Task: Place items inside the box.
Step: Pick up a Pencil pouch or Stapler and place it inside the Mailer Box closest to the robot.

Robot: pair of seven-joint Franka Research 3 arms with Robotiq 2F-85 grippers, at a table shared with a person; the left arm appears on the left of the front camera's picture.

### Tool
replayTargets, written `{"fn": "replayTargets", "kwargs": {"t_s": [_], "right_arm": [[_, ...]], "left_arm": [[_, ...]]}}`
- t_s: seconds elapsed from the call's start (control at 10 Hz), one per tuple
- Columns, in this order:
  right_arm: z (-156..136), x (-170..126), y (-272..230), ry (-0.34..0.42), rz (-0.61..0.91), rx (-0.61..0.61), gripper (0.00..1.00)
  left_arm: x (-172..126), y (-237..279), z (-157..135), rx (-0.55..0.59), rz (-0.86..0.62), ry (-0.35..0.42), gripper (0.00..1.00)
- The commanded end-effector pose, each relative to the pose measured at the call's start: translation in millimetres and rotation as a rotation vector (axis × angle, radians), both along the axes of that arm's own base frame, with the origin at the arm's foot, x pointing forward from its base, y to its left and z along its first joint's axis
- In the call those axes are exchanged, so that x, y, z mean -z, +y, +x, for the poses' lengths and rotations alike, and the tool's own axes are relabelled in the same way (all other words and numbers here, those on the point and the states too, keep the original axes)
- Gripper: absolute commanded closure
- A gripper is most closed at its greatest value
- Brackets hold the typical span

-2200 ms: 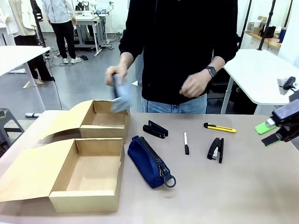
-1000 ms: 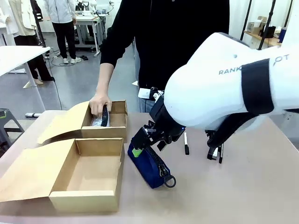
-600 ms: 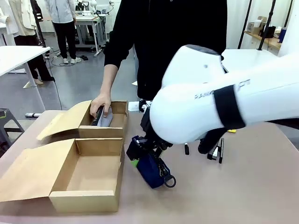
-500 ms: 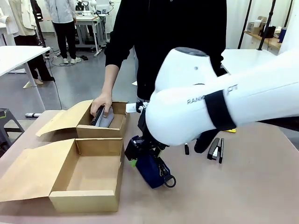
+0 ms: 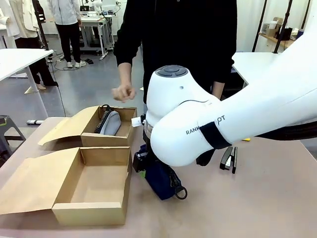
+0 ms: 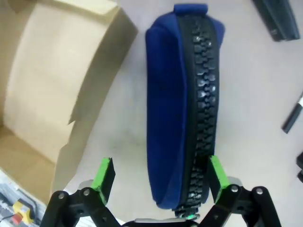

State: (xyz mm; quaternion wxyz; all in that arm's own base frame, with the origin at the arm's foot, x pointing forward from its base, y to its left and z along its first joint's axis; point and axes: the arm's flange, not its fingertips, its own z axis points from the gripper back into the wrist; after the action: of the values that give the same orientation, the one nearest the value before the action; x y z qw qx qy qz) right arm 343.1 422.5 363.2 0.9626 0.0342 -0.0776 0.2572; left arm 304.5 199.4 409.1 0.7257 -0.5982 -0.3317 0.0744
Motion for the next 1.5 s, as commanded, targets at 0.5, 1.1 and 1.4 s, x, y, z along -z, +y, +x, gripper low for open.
{"fn": "replayTargets", "kwargs": {"t_s": [0.5,1.1,1.4], "right_arm": [[10.3,-1.7,3.9,-0.142,-0.009,0.107,0.0],[25.2,33.9,14.3,-0.081,-0.051,0.08,0.0],[25.0,35.0,12.5,-0.053,-0.069,0.09,0.6]], "left_arm": [[-0.4,-1.1,-0.4,-0.005,-0.008,-0.035,0.0],[-0.4,-1.1,-0.4,-0.005,-0.008,-0.035,0.0],[-0.4,-1.1,-0.4,-0.005,-0.008,-0.035,0.0]]}}
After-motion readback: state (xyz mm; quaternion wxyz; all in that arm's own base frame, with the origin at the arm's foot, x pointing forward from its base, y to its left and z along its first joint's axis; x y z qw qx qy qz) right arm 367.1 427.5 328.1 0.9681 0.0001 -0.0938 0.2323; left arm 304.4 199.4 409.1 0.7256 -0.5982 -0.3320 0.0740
